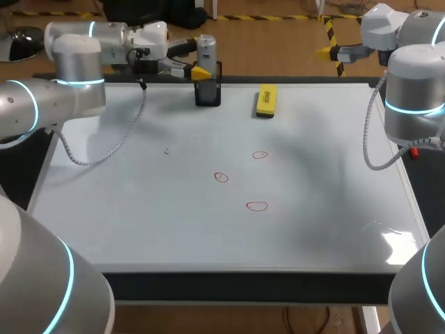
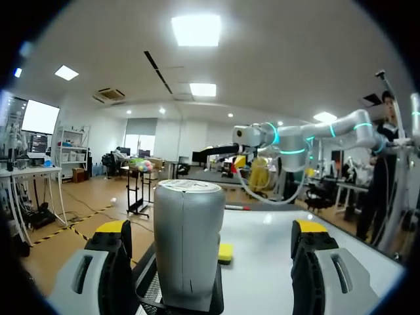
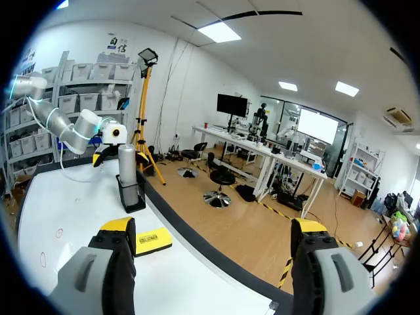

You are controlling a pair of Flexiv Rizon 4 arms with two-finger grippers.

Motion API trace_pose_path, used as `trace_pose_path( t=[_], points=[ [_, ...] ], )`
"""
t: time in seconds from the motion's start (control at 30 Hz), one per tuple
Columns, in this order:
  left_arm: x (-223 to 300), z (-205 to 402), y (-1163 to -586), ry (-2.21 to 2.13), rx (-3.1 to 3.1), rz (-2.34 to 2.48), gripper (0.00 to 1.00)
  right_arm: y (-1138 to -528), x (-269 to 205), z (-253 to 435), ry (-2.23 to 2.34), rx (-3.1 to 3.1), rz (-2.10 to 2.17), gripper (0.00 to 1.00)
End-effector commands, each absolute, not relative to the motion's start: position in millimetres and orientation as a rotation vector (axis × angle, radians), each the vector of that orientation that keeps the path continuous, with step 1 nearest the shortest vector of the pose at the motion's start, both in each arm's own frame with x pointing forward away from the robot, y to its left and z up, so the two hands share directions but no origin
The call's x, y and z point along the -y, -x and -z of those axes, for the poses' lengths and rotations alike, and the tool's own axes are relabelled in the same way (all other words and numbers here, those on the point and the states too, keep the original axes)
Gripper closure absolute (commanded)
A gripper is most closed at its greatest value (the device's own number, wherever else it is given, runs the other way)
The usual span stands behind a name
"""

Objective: Pick up the inspection probe, press it on each red-marked spot on the whiteboard one by one, put down the probe, pick up the eraser, and wipe off all the red marks.

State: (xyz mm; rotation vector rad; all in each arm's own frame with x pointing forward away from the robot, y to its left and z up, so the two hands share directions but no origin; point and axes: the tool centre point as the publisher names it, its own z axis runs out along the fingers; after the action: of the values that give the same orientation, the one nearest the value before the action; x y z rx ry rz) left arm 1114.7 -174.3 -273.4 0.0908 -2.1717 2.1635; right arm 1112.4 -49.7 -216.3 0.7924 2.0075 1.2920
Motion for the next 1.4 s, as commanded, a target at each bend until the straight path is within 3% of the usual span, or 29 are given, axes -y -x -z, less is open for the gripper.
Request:
trace_pose_path(
  t=[0.03, 1.4],
  points=[
    [178.5, 279.8, -1119.7, -0.085, 2.157, -2.163, 0.00, -1113.0, 49.7, 216.0, -0.793, -2.011, -1.290, 0.00],
    [188.6, 301.1, -1129.2, -0.156, 2.177, -2.198, 0.00, -1113.0, 49.7, 216.0, -0.793, -2.011, -1.290, 0.00]
  ],
)
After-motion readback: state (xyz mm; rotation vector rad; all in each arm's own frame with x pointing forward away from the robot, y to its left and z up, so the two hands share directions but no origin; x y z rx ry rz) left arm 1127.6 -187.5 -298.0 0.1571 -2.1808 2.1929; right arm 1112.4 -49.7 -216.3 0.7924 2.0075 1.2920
